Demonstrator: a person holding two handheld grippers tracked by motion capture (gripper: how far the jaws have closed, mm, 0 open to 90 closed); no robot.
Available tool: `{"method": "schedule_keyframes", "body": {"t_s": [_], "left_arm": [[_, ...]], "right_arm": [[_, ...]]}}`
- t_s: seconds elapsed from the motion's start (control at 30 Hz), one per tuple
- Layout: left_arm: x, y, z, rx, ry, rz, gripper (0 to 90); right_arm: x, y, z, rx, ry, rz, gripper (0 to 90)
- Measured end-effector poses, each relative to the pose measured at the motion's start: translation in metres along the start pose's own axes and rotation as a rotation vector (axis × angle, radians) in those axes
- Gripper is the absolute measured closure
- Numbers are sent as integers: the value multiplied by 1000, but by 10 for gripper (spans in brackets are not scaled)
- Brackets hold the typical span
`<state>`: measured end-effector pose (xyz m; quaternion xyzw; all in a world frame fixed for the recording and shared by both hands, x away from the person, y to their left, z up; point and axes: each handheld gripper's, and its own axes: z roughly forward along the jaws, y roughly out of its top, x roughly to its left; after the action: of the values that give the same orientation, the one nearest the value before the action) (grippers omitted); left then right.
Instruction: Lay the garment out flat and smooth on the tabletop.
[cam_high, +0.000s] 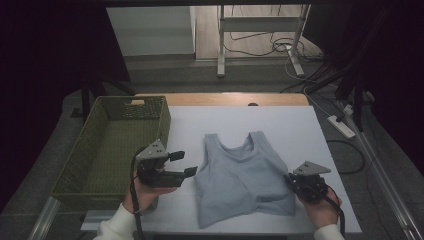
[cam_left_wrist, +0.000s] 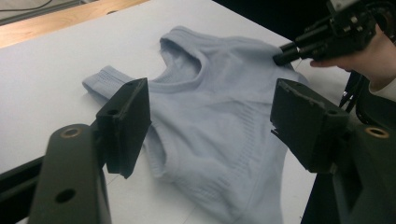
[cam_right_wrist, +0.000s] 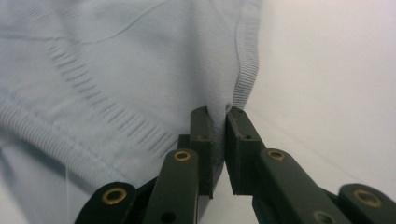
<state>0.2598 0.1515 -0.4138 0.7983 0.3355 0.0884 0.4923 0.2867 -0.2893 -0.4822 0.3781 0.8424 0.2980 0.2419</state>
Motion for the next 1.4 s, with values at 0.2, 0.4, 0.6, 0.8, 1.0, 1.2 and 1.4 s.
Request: {"method": "schedule_keyframes", "body": {"t_s": [0.2,0.4,0.6,0.8,1.0,1.2,1.4], "left_arm": [[-1,0,0,1,0,3,294],[-1,0,1,1,1,3,294],[-1,0,0,-1,3,1,294],[-1,0,0,-1,3,2,294],[-1,0,0,0,3,1,293],[-1,0,1,2,3,5,293],[-1,0,2,6,0,6,293]], "right_arm": [[-11,-11,20,65,15,25,807],[-11,-12,15,16,-15,51,629],[4,4,-1,-101,45,34,564],[33,18,-7,-152,143,-54,540],[62,29,-5,-159,227,-132,538],[77,32,0,-134,279,-183,675],[81,29,15,-49,258,-224,721]]}}
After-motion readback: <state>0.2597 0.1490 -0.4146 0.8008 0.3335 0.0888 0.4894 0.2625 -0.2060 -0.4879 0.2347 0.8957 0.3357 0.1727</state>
